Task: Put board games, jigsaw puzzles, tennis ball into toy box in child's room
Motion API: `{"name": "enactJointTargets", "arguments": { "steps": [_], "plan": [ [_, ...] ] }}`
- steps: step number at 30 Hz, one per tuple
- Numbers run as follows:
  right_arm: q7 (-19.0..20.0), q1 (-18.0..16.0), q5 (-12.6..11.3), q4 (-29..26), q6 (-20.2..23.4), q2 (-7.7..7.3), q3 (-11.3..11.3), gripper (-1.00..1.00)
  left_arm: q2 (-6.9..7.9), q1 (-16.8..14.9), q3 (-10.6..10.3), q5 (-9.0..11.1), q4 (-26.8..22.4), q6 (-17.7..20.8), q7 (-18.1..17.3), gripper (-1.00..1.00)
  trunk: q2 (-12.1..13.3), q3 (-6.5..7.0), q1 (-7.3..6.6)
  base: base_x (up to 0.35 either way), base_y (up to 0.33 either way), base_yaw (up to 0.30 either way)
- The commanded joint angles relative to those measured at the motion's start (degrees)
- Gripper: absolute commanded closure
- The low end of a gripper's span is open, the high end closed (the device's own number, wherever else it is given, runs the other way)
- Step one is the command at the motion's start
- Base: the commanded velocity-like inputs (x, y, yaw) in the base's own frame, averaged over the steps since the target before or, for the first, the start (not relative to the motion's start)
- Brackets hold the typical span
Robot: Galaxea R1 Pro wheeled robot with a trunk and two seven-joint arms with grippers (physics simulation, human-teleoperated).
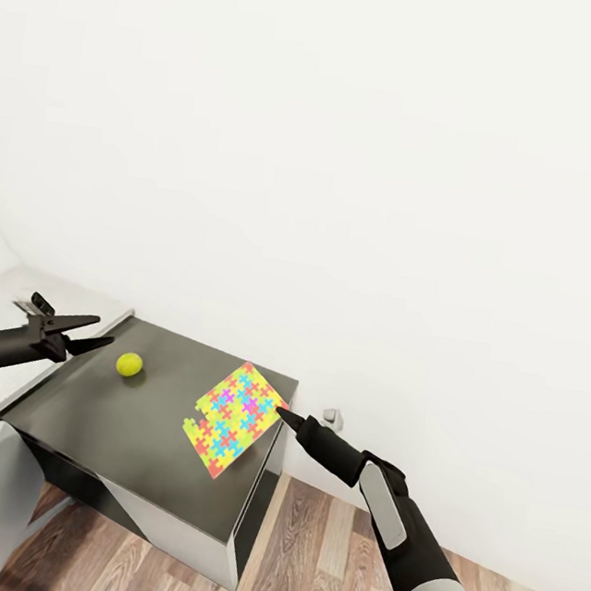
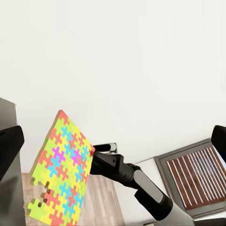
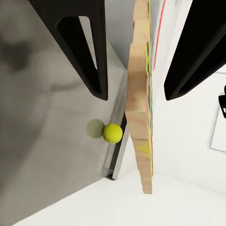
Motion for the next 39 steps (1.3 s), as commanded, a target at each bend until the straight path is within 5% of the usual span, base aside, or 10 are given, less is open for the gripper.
{"name": "enactJointTargets", "arguments": {
  "steps": [1, 39],
  "plan": [
    [-0.1, 0.0, -0.3, 0.0, 0.4, 0.03, 0.0, 1.00, 0.00, 0.0, -0.1, 0.0, 0.0, 0.6, -0.2, -1.00, 0.4, 0.12, -0.21, 0.000, 0.000, 0.000],
    [0.3, -0.1, -0.1, -0.4, -3.5, 0.06, 0.2, 1.00, -0.20, 0.0, -0.4, -0.1, -0.1, 0.5, -0.2, -1.00, 15.6, 6.94, -8.56, 0.000, 0.000, 0.000]
  ]
}}
